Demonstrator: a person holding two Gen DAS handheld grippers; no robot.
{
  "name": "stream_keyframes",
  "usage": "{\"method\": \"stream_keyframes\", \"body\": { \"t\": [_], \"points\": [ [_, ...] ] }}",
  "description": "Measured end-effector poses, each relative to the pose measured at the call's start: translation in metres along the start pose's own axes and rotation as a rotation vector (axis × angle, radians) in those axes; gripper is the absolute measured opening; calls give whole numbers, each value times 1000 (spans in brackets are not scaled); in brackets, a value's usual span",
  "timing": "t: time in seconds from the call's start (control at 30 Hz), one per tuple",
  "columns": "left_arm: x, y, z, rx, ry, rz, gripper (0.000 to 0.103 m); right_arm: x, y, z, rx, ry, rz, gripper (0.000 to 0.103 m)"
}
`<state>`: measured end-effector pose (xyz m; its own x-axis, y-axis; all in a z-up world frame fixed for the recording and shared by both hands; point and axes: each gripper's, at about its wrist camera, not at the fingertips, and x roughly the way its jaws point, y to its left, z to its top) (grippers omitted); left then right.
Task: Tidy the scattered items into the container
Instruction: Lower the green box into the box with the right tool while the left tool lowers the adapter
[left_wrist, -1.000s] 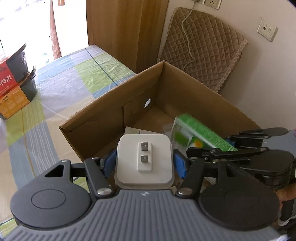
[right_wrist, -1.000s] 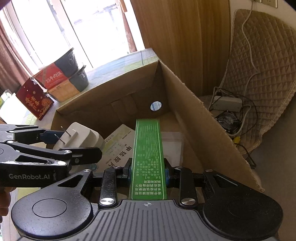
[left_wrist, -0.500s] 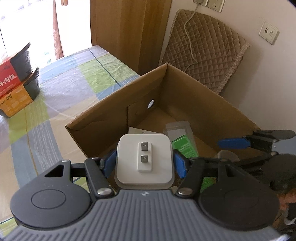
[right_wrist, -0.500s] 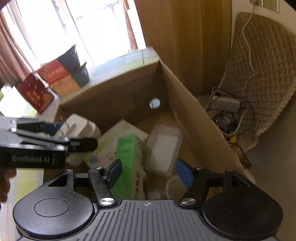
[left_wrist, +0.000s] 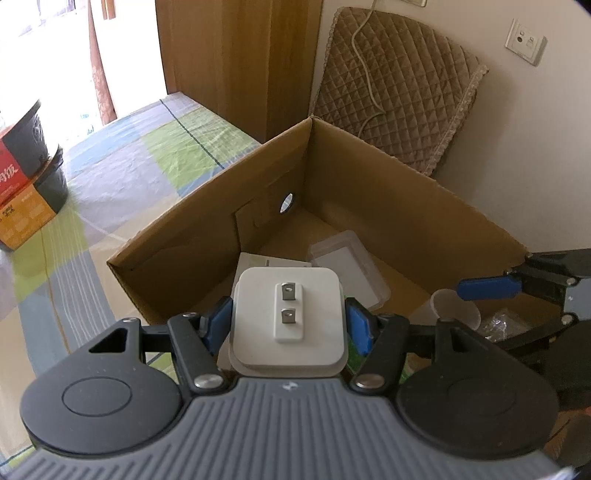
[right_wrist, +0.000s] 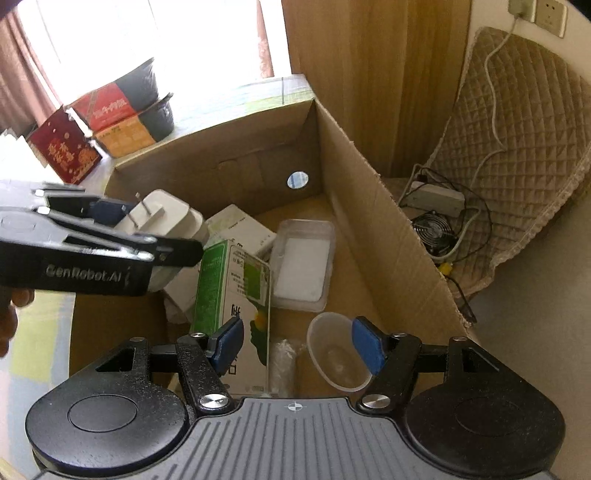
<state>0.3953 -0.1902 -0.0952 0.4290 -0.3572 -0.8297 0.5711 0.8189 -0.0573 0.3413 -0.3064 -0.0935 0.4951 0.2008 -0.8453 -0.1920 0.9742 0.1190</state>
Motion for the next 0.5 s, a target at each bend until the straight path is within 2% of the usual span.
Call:
{"method": "stream_keyframes", "body": {
  "t": [0.27, 0.5],
  "points": [
    [13, -2, 10, 20, 13, 25, 60, 12, 15, -8, -107, 38, 32, 71],
    [33, 2, 20, 22, 52, 53, 60, 14, 1, -5, -15, 20, 4, 71]
  ]
}}
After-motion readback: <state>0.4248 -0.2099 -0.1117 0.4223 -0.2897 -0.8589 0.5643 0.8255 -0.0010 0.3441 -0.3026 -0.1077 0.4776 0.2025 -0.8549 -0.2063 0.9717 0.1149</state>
